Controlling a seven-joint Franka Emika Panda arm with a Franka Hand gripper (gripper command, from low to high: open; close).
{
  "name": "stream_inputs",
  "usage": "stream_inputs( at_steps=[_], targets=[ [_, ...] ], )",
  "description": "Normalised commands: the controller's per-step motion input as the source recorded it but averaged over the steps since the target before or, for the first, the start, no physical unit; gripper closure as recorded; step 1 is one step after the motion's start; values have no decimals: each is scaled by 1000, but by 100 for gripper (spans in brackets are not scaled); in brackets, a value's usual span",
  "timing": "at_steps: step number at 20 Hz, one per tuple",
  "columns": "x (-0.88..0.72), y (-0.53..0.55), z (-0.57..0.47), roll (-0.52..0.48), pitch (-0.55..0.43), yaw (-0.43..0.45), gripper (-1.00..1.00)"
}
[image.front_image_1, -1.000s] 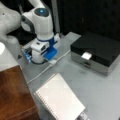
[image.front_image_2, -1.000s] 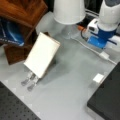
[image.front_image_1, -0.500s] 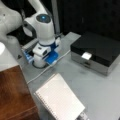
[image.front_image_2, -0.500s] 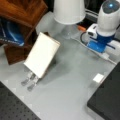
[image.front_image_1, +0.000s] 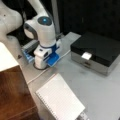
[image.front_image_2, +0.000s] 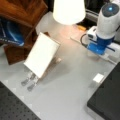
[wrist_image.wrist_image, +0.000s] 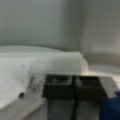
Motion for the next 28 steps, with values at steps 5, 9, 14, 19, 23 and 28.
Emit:
stream_inputs(
  at_steps=[5,9,14,19,23,28],
  targets=[
    [-1000,-143,-583,-56,-641,5,100],
    [-1000,-135,-446,-39,-555,14,100],
    [-1000,-151,-246,-17,-484,23,100],
    [-994,-130,-123,21,-458,32,100],
    [-831,-74,-143,68,-444,38,100],
    [-587,-14,-76,119,-375,37,100]
  ],
)
